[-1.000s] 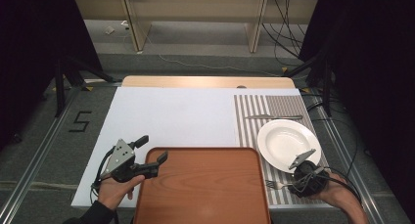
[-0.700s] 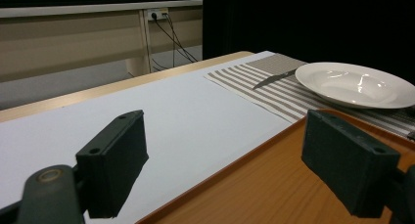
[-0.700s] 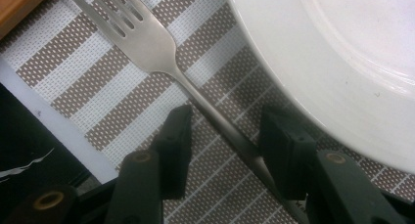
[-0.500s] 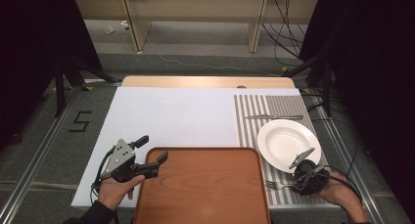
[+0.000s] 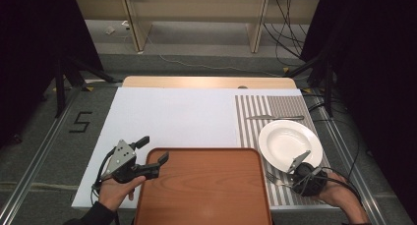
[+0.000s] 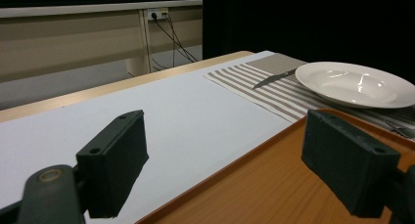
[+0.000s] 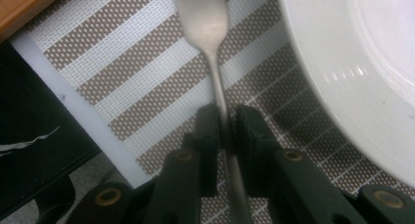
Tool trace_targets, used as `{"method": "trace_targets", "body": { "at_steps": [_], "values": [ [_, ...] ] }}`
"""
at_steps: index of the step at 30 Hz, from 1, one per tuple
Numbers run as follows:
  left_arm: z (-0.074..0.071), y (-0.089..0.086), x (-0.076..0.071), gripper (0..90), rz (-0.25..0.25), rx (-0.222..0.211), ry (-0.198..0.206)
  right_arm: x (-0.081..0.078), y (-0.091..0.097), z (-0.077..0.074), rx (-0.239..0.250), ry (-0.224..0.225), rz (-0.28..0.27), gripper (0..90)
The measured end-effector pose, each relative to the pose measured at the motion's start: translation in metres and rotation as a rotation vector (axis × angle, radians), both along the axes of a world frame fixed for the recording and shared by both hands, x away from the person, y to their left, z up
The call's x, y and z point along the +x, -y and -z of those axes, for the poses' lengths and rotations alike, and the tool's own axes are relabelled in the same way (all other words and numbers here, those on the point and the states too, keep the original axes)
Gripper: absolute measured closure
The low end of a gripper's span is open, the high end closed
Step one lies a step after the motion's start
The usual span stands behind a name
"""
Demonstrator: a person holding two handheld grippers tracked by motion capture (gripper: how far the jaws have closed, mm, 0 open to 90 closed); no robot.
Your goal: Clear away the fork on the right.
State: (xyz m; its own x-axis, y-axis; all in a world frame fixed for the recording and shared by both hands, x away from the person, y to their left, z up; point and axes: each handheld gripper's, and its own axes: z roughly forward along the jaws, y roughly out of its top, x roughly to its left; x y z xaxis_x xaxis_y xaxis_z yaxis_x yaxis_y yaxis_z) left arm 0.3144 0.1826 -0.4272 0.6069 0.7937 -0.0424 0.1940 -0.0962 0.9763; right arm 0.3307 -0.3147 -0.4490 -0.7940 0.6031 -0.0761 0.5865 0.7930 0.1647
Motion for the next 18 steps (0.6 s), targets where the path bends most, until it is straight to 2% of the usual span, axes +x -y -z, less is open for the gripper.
{"method": "trace_targets", "body": {
  "at_steps": [10, 16, 17, 18],
  "values": [
    [0.000, 0.000, 0.000, 16.5, 0.000, 0.001, 0.000, -0.002, -0.003, -0.001, -0.012, 0.011, -0.038, 84.3],
    [0.000, 0.000, 0.000, 16.5, -0.002, 0.000, 0.001, -0.004, -0.008, -0.010, 0.043, 0.035, -0.041, 84.6],
    [0.000, 0.000, 0.000, 16.5, -0.002, 0.000, 0.001, -0.005, -0.010, -0.013, 0.072, 0.048, -0.045, 84.6],
    [0.000, 0.000, 0.000, 16.5, -0.003, 0.000, 0.001, -0.005, -0.010, -0.013, 0.072, 0.048, -0.045, 84.6]
  ]
}}
